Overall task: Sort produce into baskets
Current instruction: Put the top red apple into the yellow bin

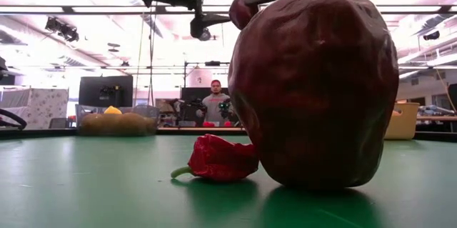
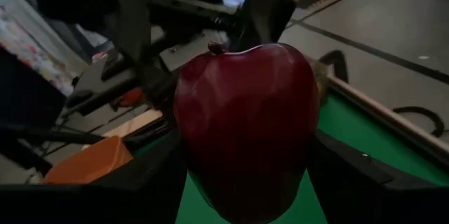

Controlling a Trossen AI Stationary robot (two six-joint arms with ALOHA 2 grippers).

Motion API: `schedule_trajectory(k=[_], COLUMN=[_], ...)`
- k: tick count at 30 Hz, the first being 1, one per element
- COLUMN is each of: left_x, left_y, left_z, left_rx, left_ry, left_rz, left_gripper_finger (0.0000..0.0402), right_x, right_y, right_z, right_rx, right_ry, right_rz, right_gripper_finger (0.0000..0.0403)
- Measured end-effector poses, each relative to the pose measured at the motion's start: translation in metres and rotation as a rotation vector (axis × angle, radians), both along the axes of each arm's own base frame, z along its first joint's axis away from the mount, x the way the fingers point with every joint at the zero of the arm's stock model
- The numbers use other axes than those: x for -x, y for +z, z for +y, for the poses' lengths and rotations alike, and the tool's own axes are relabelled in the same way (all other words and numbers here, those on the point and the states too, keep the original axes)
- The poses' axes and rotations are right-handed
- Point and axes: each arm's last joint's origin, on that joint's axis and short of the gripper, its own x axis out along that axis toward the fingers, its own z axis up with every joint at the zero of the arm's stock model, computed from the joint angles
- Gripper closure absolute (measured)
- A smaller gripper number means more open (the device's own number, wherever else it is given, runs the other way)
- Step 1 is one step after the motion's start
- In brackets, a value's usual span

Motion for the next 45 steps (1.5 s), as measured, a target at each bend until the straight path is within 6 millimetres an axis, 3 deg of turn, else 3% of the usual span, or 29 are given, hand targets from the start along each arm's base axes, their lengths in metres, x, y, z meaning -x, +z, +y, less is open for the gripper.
schedule_trajectory(k=[7, 17, 28, 33, 45], left_x=[0.007, 0.022, 0.026, 0.036, 0.053], left_y=[-0.003, -0.029, -0.052, -0.068, -0.082], left_z=[0.013, 0.017, 0.006, 0.0, -0.026], left_rx=[0.021, -0.058, -0.051, -0.027, -0.056], left_ry=[0.052, 0.087, -0.066, -0.064, -0.09], left_rz=[0.03, 0.304, 0.279, 0.29, 0.322], left_gripper_finger=[0.0051, 0.0112, 0.0171, 0.0178, 0.0179], right_x=[0.009, 0.026, 0.053, 0.065, 0.091], right_y=[0.001, -0.001, -0.014, -0.022, -0.04], right_z=[-0.022, -0.049, -0.076, -0.084, -0.088], right_rx=[-0.025, -0.066, -0.15, -0.164, -0.194], right_ry=[-0.084, -0.159, -0.183, -0.206, -0.319], right_rz=[-0.018, -0.007, 0.112, 0.191, 0.45], right_gripper_finger=[0.0137, 0.0134, 0.0133, 0.0133, 0.0132])
